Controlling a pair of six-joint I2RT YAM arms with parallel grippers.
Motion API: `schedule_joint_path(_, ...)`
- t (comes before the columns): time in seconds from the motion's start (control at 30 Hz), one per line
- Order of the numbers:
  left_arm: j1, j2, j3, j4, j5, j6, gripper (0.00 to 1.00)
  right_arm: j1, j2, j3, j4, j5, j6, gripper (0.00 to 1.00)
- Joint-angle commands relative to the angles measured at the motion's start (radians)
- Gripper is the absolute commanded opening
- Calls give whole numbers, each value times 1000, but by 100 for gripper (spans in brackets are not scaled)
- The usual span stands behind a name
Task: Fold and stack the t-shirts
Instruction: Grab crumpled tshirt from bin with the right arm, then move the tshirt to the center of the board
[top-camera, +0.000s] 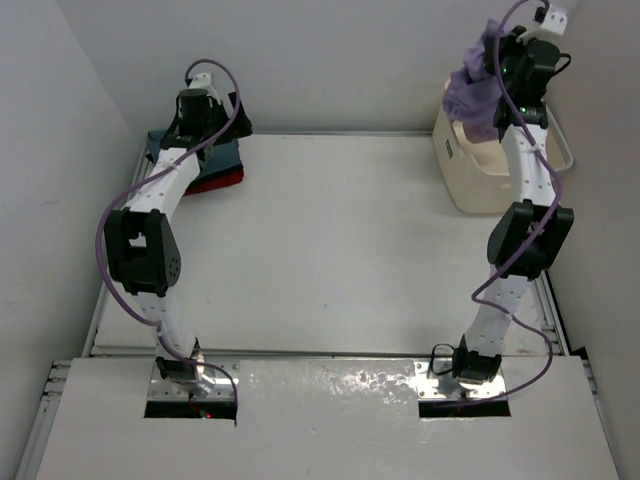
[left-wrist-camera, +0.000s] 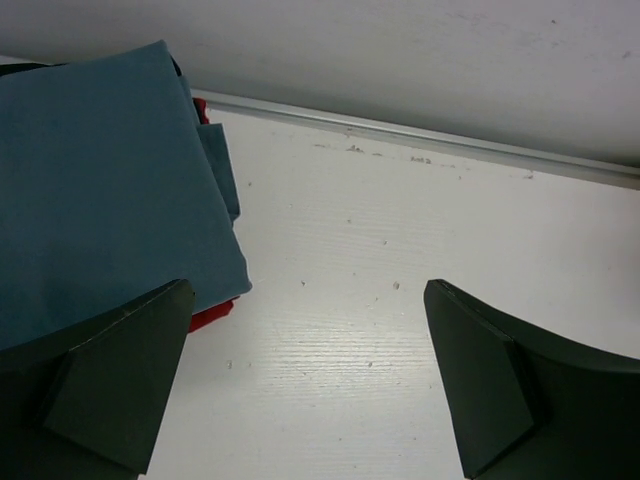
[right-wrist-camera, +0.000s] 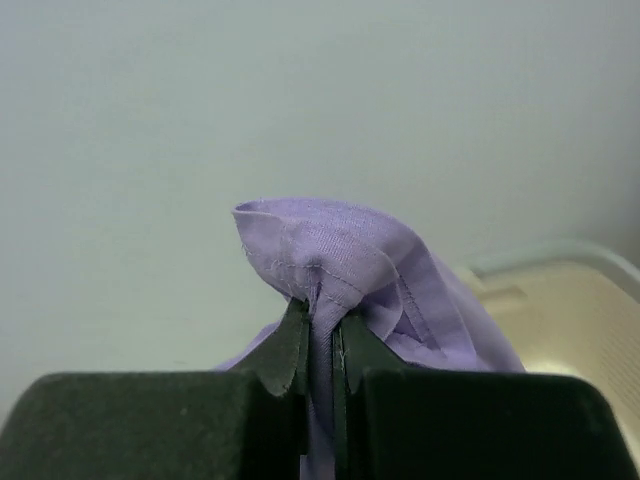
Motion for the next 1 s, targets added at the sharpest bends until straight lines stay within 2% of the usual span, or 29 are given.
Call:
schedule_joint_path(0.0, 3, -32, -4, 74, 28, -36, 100, 42, -95, 114, 168, -276, 33, 0)
schedule_joint_path(0.07, 3, -46, -19, 82, 26, -42, 100, 66, -111, 121, 251, -397, 82, 0)
schedule_joint_path(0.13, 3, -80, -59, 103, 1, -62, 100, 89, -137, 101, 337, -535, 220, 0)
schedule_joint_path(0.17, 4, -94, -76, 116, -15, -72, 100, 118, -143, 89, 460, -587, 267, 0)
schedule_joint_path(0.2, 9, -121, -96, 126, -27, -90, 100, 135, -150, 82, 522, -702, 344, 0)
schedule_joint_path(0.33, 29, -195, -211, 148, -27, -142, 100, 226, -201, 44, 711, -878, 510, 0)
schedule_joint_path(0.37, 30, -210, -235, 149, -27, -173, 100, 233, -227, -18, 857, -882, 565, 2)
schedule_joint_path(0.4, 33, -244, -278, 146, -52, -185, 100, 234, -255, -175, 948, -887, 648, 7)
schedule_joint_path(0.43, 35, -261, -303, 145, -52, -196, 100, 230, -316, -260, 1010, -892, 659, 15)
schedule_joint_path(0.47, 35, -296, -347, 130, -59, -229, 100, 230, -350, -451, 1041, -880, 623, 27)
schedule_joint_path(0.5, 35, -316, -369, 122, -58, -246, 100, 230, -379, -549, 1021, -867, 574, 37)
schedule_joint_path(0.53, 35, -336, -393, 116, -62, -259, 100, 230, -405, -632, 932, -850, 512, 47)
schedule_joint_path(0.57, 33, -376, -418, 104, -72, -298, 100, 221, -454, -718, 844, -814, 355, 57)
schedule_joint_path(0.6, 33, -397, -468, 72, -101, -314, 100, 217, -480, -857, 726, -756, 264, 79)
schedule_joint_path(0.63, 33, -417, -495, 48, -124, -329, 100, 214, -505, -900, 610, -691, 163, 89)
schedule_joint_path(0.67, 33, -457, -519, 24, -144, -364, 100, 218, -553, -933, 326, -510, -35, 99)
schedule_joint_path(0.73, 33, -491, -579, -48, -199, -380, 100, 243, -583, -953, -5, -291, -175, 99)
schedule_joint_path(0.77, 33, -512, -590, -86, -216, -404, 100, 244, -591, -953, -69, -134, -221, 99)
schedule_joint_path(0.87, 27, -537, -636, -192, -225, -406, 100, 253, -617, -959, -229, 19, -232, 99)
schedule_joint_path(0.97, 15, -551, -668, -245, -219, -403, 100, 307, -652, -1014, -289, 53, -275, 99)
